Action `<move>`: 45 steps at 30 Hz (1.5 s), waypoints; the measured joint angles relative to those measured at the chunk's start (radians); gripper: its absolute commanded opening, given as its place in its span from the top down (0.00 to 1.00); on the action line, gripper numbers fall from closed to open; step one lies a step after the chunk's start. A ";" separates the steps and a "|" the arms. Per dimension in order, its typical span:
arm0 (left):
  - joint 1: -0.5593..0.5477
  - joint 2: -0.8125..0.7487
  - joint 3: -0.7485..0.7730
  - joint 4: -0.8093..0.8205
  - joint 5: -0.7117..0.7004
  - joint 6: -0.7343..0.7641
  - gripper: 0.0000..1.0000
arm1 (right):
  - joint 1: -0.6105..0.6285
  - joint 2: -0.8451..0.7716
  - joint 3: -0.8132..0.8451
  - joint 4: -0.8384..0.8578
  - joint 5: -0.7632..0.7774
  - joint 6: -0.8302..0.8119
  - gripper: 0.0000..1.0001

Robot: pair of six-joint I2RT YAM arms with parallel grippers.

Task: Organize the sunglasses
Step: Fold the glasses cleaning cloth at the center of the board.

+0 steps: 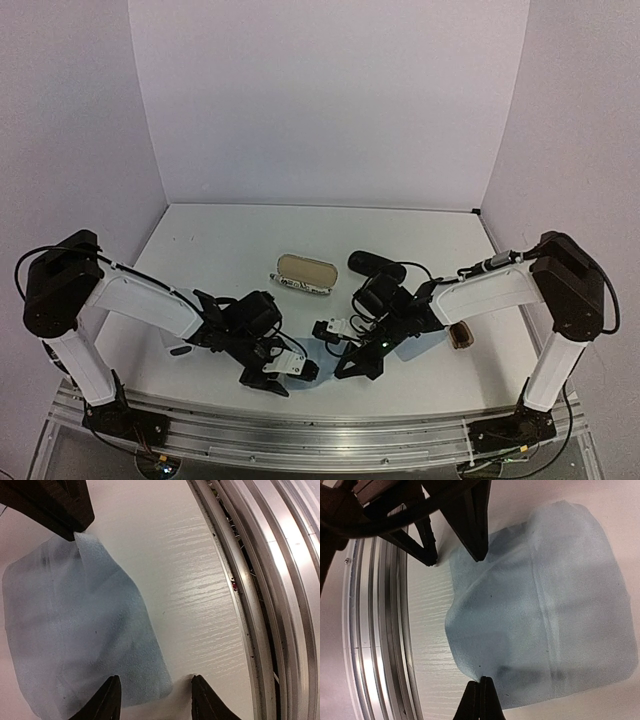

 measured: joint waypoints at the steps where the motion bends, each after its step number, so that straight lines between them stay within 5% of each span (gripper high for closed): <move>1: 0.000 0.000 0.001 0.001 -0.004 -0.003 0.67 | 0.000 0.000 0.000 0.000 -0.001 0.000 1.00; 5: 0.000 0.018 0.020 0.000 -0.012 -0.023 0.89 | 0.000 0.000 0.000 0.000 -0.002 0.001 1.00; 9: 0.000 0.024 0.027 0.002 -0.033 -0.033 1.00 | 0.000 0.000 0.000 0.000 -0.002 0.005 1.00; 17: 0.000 0.009 0.027 -0.014 -0.064 -0.075 1.00 | 0.000 -0.001 0.000 0.000 -0.003 0.019 1.00; 33: 0.009 -0.134 0.033 -0.214 0.105 -0.233 1.00 | 0.015 -0.055 -0.017 -0.053 -0.072 0.082 1.00; 45: 0.176 -0.046 0.097 -0.260 0.190 -0.341 1.00 | -0.055 0.061 0.136 -0.074 -0.044 0.090 1.00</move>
